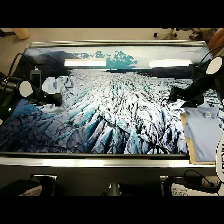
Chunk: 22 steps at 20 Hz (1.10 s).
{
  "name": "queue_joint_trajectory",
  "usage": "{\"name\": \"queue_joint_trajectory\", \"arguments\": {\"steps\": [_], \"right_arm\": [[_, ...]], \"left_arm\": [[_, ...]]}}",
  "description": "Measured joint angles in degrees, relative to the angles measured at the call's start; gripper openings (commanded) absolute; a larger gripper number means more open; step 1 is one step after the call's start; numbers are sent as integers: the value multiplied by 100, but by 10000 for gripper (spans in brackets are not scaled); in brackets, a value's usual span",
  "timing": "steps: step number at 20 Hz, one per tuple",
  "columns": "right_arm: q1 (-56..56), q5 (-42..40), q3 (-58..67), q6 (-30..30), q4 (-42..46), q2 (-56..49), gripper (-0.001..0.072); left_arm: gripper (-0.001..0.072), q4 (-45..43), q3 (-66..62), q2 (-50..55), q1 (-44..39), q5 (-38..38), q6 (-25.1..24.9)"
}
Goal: Fold the shirts.
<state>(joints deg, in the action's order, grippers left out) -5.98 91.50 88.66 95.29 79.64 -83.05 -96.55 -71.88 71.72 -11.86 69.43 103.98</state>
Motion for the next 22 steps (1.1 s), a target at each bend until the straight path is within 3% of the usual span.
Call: {"name": "queue_joint_trajectory", "arguments": {"steps": [15,22], "right_arm": [[0,0,2,0,0,0,629],[0,-719,0,0,-35,-2,631]], "left_arm": [[678,0,2,2,0,-4,0],[678,68,42,195,-7,-1252,20]]}}
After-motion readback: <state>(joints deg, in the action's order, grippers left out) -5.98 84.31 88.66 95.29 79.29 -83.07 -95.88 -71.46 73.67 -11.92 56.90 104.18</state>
